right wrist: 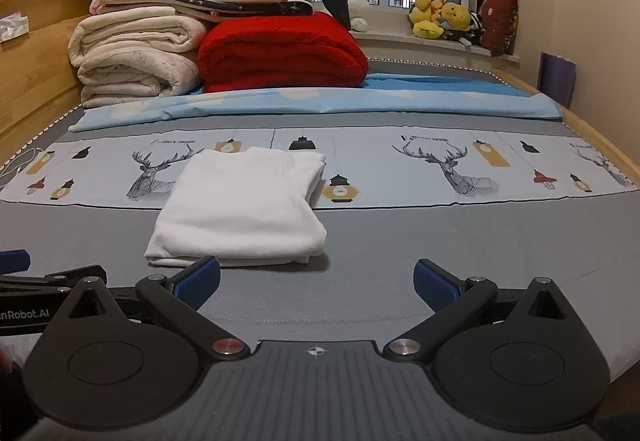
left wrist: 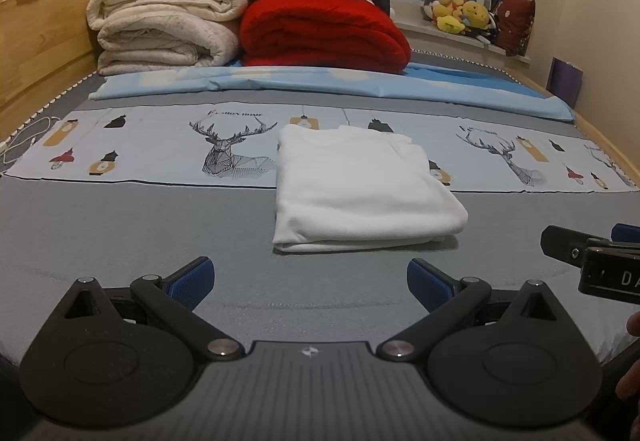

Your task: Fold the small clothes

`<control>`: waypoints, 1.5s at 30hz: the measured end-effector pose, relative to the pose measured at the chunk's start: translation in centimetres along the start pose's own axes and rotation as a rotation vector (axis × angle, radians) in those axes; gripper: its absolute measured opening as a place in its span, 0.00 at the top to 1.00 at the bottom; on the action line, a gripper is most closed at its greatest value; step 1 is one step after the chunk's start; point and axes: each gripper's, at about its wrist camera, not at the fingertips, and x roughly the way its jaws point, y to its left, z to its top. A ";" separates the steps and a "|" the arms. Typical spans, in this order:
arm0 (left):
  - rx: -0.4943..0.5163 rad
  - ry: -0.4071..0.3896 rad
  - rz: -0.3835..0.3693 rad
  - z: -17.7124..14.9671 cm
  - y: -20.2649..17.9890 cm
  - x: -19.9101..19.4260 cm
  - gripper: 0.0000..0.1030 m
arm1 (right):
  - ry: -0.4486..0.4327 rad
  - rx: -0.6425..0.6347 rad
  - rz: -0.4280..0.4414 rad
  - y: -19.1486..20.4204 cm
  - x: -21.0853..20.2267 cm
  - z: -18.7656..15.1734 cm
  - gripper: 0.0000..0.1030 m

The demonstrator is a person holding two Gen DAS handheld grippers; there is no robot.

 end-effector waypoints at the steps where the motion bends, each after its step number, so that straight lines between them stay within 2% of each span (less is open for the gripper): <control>1: -0.001 -0.003 0.000 0.0 0.1 -0.1 0.00 | -0.001 0.002 -0.001 0.0 0.0 0.0 0.01; 45: -0.013 -0.007 0.007 0.2 0.3 -0.3 0.01 | -0.017 -0.023 0.008 0.7 -0.4 0.2 0.01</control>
